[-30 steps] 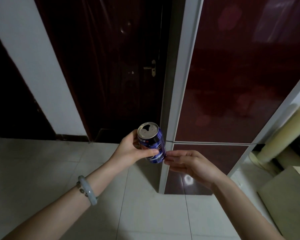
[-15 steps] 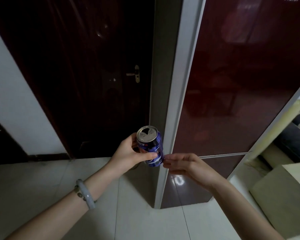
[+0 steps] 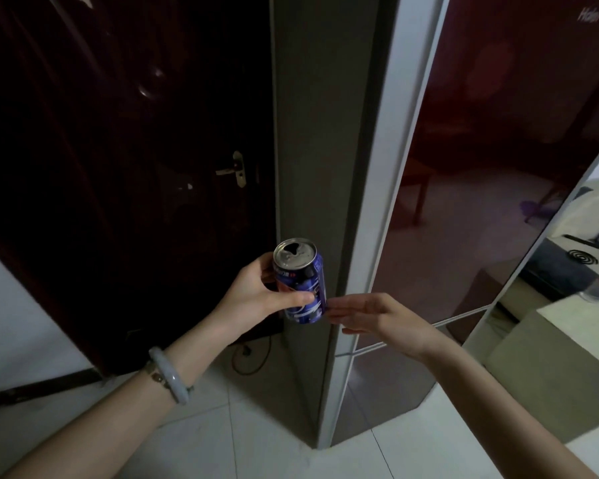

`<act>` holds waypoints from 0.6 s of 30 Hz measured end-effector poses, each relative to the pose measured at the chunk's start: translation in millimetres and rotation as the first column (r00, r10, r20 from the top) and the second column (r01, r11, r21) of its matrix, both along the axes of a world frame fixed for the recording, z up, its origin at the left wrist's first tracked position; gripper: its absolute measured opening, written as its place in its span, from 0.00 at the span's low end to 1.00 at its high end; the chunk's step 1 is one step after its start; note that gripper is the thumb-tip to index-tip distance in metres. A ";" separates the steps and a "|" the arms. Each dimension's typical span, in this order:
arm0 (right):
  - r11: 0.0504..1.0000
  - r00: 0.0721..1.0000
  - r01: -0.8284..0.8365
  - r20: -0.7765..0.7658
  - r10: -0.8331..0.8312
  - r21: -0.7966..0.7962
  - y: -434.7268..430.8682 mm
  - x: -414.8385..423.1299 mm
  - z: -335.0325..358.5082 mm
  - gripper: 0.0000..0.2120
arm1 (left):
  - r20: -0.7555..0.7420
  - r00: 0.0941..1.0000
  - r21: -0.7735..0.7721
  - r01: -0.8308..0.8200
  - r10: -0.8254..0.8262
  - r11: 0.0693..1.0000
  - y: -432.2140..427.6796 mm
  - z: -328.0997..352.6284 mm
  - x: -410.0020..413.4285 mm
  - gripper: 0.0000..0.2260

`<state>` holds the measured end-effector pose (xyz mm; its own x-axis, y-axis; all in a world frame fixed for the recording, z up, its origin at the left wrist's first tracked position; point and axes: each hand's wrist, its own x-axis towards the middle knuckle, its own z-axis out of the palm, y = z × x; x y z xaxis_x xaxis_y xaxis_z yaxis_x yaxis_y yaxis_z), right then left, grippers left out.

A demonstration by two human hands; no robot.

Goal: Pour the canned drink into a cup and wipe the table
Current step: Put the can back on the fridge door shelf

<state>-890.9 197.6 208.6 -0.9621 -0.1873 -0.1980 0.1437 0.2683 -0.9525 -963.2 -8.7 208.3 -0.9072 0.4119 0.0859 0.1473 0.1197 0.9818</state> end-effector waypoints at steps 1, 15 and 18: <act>1.000 1.000 -0.018 -0.013 0.018 0.020 -0.9 -1.6 1.9 0.17 | -0.002 1.000 0.002 0.011 -0.011 1.000 0.0 0.5 -4.5 0.30; -0.023 0.502 0.663 -0.422 0.755 0.748 30.2 -71.6 -9.1 0.14 | 0.008 0.996 0.074 0.084 -0.085 0.994 1.0 1.1 -26.7 0.33; -0.155 0.579 0.621 -0.316 0.751 0.768 36.9 -82.2 -6.3 0.14 | 0.025 0.995 0.086 0.095 -0.098 0.992 0.7 -1.5 -29.2 0.34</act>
